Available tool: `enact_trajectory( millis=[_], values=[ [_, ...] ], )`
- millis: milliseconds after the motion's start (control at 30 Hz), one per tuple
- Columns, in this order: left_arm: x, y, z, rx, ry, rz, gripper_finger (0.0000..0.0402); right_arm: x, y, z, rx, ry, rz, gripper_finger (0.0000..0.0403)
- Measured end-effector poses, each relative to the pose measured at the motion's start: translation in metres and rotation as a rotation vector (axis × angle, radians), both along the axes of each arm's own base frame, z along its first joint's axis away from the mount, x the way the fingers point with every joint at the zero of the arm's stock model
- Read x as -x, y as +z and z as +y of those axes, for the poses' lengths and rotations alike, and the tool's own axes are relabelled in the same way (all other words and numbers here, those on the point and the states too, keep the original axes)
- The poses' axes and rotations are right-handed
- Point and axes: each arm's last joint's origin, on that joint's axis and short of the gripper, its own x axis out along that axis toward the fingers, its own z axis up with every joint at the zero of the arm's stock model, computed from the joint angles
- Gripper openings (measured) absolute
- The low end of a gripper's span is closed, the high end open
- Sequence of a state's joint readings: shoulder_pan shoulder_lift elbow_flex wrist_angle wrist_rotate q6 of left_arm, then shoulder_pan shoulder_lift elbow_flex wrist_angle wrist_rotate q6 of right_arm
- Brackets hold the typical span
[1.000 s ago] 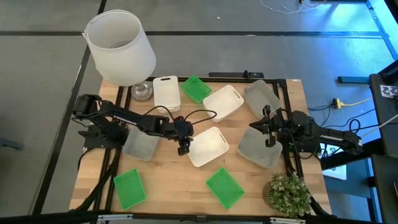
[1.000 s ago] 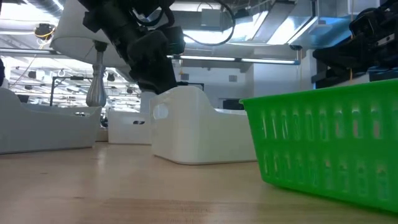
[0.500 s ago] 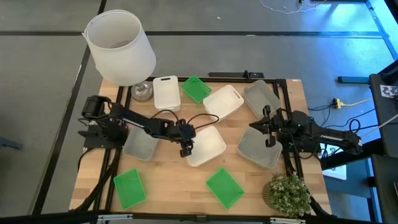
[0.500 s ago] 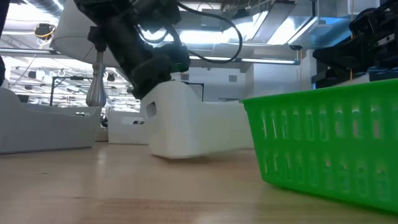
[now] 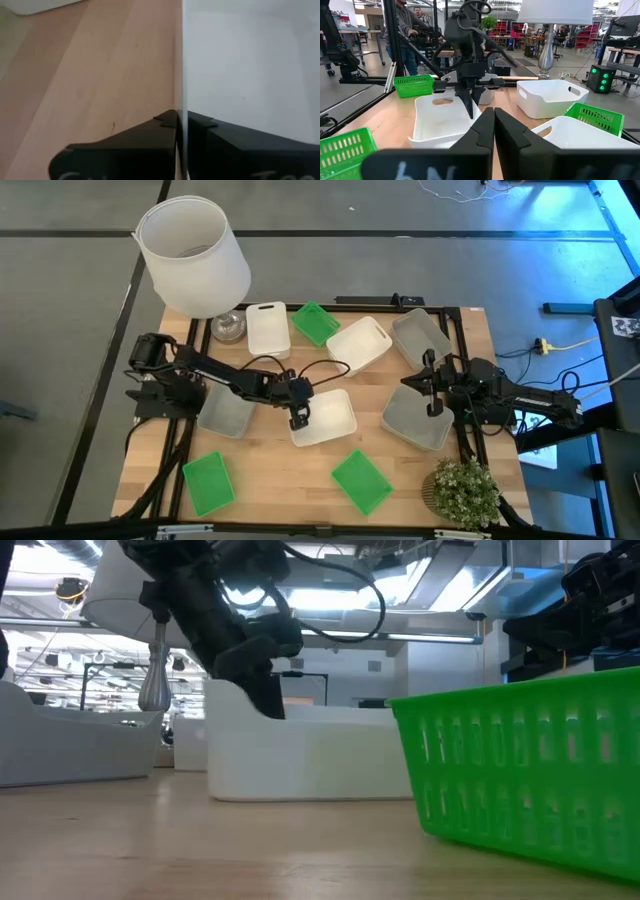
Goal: Stack baskets by color
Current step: Stack the bottom white bin on the left white bin
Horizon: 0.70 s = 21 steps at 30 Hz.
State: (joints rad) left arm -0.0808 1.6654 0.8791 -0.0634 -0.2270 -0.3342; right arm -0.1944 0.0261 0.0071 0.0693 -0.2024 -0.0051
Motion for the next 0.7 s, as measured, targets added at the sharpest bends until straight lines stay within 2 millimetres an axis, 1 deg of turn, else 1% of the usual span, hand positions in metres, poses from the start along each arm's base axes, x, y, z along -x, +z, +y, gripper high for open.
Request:
enact_trajectory(
  millis=[133,267,467,700],
  values=[
    [0.003,0.011,0.001,0.004,0.037,-0.034,0.0001,0.0,0.0,0.0,0.0,0.0,-0.001,0.0013],
    [0.011,0.025,0.003,0.015,0.103,-0.056,0.0,0.0,0.0,0.0,0.0,0.0,0.0,0.0013],
    [0.03,0.053,0.006,0.027,0.221,-0.107,0.0,0.0,0.0,0.0,0.0,0.0,0.0,0.0013],
    [0.055,0.082,0.012,0.038,0.409,-0.202,0.0,0.0,0.0,0.0,0.0,0.0,0.0,0.0013]
  ],
)
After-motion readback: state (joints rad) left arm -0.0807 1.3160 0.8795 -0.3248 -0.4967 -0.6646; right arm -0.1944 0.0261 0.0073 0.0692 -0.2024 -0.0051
